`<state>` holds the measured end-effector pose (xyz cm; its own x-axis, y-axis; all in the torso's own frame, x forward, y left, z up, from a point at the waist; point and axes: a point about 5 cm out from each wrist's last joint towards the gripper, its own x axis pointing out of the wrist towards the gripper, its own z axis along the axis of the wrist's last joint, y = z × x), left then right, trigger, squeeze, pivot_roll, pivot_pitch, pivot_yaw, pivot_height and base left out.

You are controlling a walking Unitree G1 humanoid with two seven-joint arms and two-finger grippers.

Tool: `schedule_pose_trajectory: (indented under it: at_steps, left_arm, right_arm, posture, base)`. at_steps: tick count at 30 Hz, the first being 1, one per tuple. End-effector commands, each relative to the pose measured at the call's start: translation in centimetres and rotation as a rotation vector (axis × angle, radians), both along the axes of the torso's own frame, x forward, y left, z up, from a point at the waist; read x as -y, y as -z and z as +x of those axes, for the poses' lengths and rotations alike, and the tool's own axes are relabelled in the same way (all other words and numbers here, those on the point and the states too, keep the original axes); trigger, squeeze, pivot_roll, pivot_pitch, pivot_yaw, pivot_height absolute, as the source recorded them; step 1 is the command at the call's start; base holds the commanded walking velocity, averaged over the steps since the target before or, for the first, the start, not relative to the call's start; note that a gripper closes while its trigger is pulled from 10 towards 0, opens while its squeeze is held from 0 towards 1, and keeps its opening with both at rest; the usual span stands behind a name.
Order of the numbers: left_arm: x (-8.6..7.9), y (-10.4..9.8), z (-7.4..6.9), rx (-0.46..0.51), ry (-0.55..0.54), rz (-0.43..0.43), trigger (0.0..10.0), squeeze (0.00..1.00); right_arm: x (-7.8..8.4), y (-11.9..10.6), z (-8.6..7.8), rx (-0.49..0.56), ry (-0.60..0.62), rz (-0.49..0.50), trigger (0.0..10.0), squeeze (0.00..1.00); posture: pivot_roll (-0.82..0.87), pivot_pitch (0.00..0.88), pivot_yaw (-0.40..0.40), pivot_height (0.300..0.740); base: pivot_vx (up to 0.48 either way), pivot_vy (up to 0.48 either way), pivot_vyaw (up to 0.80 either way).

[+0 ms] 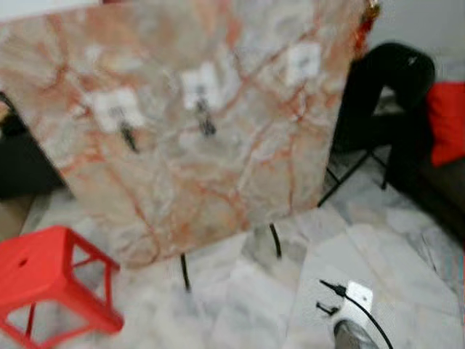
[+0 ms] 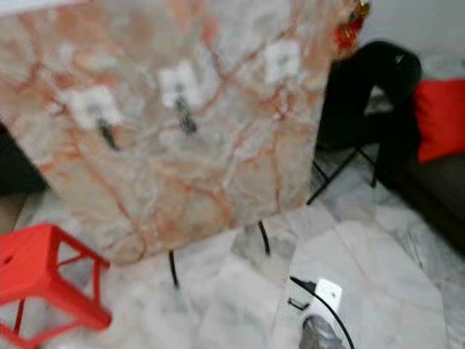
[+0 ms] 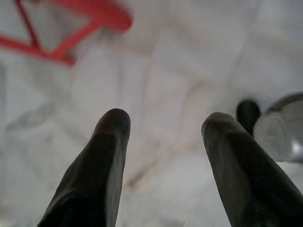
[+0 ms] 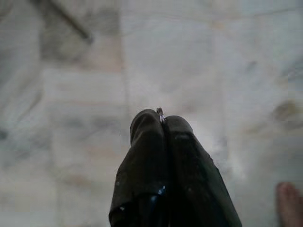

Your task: Hang keys on a hook

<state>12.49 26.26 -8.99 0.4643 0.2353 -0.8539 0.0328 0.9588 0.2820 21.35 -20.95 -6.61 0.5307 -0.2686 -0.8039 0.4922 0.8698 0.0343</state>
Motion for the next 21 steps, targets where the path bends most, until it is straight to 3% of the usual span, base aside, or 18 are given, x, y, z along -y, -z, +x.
schedule_pose_trajectory:
  at_steps: [1,21]
  left_arm:
    - [-1.29,-0.08,-1.12,-0.033,-0.010,0.030,10.0,0.00]
    - [-1.20,-0.18,-0.64,-0.020,-0.017,0.023,10.0,0.00]
  right_arm:
    - [-1.26,-0.29,0.84,0.025,-0.010,0.022,10.0,0.00]
    - [-1.14,-0.85,1.65,0.070,0.009,0.021,10.0,0.00]
  posture:
    - [-0.05,0.000,0.057,0.740]
    - [-0.06,0.000,0.045,0.740]
  base:
    - [0.326,0.000,0.00]
    - [0.331,0.000,0.00]
